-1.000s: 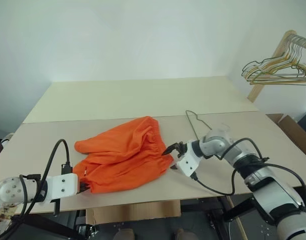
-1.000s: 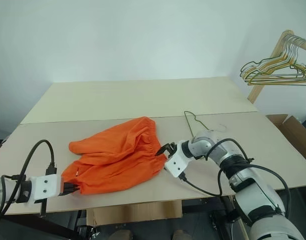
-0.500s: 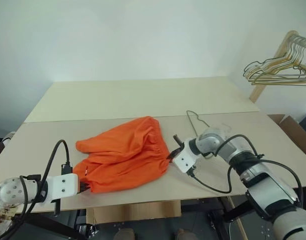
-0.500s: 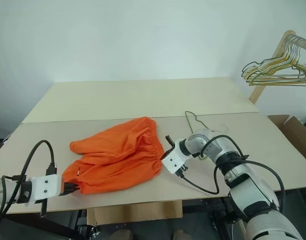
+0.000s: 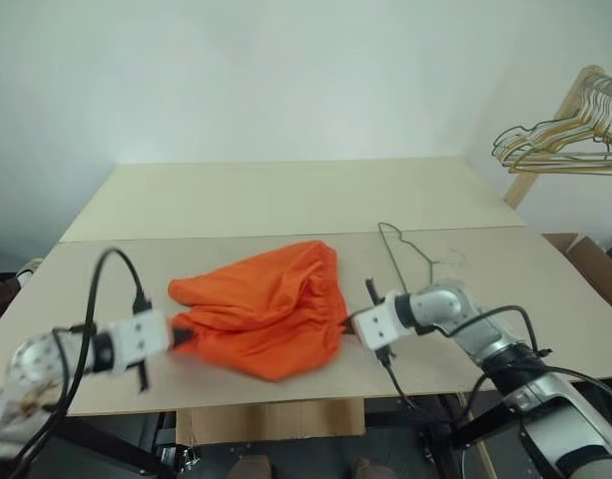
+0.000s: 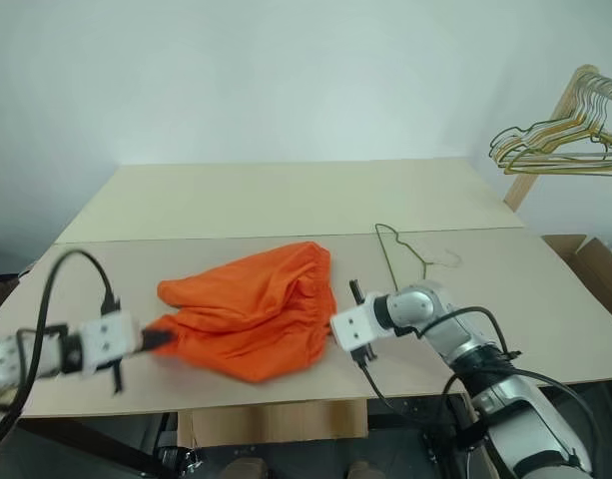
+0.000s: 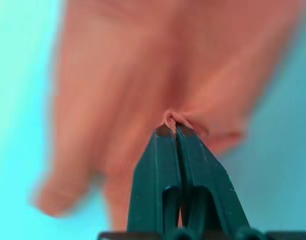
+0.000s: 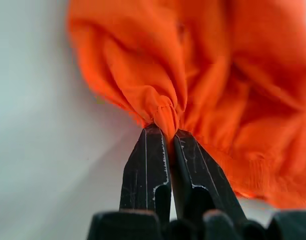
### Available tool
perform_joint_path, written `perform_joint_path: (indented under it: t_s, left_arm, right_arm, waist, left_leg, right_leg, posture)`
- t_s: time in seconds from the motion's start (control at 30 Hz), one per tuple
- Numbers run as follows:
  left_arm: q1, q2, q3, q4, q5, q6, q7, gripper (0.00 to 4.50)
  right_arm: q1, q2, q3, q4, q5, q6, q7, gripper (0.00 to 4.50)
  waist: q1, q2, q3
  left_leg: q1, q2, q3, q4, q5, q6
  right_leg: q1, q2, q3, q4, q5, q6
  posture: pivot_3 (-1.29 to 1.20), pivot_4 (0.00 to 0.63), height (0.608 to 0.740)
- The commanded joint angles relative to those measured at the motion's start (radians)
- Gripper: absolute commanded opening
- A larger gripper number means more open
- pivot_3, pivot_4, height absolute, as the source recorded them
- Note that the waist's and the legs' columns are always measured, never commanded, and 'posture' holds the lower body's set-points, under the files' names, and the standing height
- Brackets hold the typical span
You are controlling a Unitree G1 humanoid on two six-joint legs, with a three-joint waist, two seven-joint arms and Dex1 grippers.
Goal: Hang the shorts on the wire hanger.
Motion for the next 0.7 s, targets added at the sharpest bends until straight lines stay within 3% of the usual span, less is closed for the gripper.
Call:
perform_joint_path:
  t_s: [0.03, 0.1, 0.13, 0.23, 0.3, 0.4, 0.57, 0.7]
  left_arm:
    - [-0.379, -0.142, 0.037, 0.129, 0.032, 0.143, 0.337, 0.00]
    - [-0.653, -0.208, 0.087, 0.317, 0.144, 0.179, 0.695, 0.00]
    - [-0.756, -0.212, 0.131, 0.376, 0.141, 0.179, 0.792, 0.00]
    - [-0.890, -0.171, 0.186, 0.395, 0.094, 0.085, 0.819, 0.00]
    - [-0.897, -0.136, 0.181, 0.363, 0.080, 0.007, 0.771, 0.00]
    - [-0.792, -0.095, 0.190, 0.239, -0.029, 0.013, 0.617, 0.00]
    - [-0.484, -0.026, 0.225, 0.002, -0.170, 0.011, 0.395, 0.00]
    - [-0.146, 0.087, 0.311, -0.251, -0.420, 0.147, 0.102, 0.00]
  right_arm:
    - [-0.245, 0.057, -0.162, 0.159, -0.026, 0.166, -0.299, 0.05]
    - [-0.413, 0.097, -0.208, 0.331, -0.088, 0.190, -0.597, 0.05]
    - [-0.491, 0.109, -0.232, 0.403, -0.100, 0.214, -0.711, 0.05]
    - [-0.604, 0.118, -0.295, 0.479, -0.093, 0.162, -0.924, 0.05]
    - [-0.612, 0.114, -0.314, 0.461, -0.081, 0.113, -0.966, 0.05]
    - [-0.533, 0.095, -0.295, 0.375, -0.079, 0.054, -0.915, 0.05]
    - [-0.317, 0.067, -0.242, 0.174, -0.066, -0.068, -0.767, 0.05]
    - [-0.105, -0.021, -0.151, -0.004, -0.021, -0.163, -0.513, 0.05]
  waist:
    - [0.005, -0.002, 0.001]
    - [0.011, -0.006, 0.002]
    - [0.007, -0.007, 0.002]
    - [-0.014, -0.006, -0.005]
    - [-0.035, -0.005, -0.009]
    - [-0.061, -0.005, -0.009]
    - [-0.096, -0.005, -0.009]
    - [-0.117, -0.005, -0.007]
  left_leg:
    - [-0.001, 0.000, 0.000, 0.000, 0.001, -0.001]
    - [-0.006, -0.001, -0.003, 0.000, 0.003, -0.005]
    - [-0.008, -0.001, -0.004, -0.001, 0.004, -0.008]
    - [-0.026, -0.003, -0.008, -0.007, 0.014, -0.026]
    - [-0.023, -0.007, -0.008, -0.018, 0.013, -0.029]
    - [-0.024, -0.009, -0.009, -0.021, 0.009, -0.026]
    - [-0.031, -0.015, -0.010, -0.016, 0.006, -0.021]
    - [-0.038, -0.015, -0.014, -0.001, 0.004, -0.018]
  right_leg:
    - [-0.001, 0.000, 0.000, 0.000, 0.000, 0.000]
    - [-0.007, 0.000, -0.002, 0.001, 0.001, 0.000]
    - [-0.009, 0.000, -0.002, 0.002, 0.002, -0.001]
    - [-0.032, -0.002, -0.002, 0.007, 0.003, -0.002]
    - [-0.037, -0.006, -0.003, 0.008, 0.003, -0.002]
    - [-0.040, -0.007, -0.004, 0.007, 0.003, -0.002]
    - [-0.040, -0.014, -0.005, 0.000, 0.003, -0.001]
    - [-0.040, -0.014, -0.005, 0.000, 0.002, 0.005]
  posture:
    - [0.14, 0.000, 0.740]
    - [0.12, 0.000, 0.740]
    - [0.11, 0.000, 0.740]
    - [0.09, 0.000, 0.740]
    - [0.09, 0.000, 0.740]
    - [0.08, 0.000, 0.740]
    - [0.09, 0.000, 0.740]
    - [0.10, 0.000, 0.740]
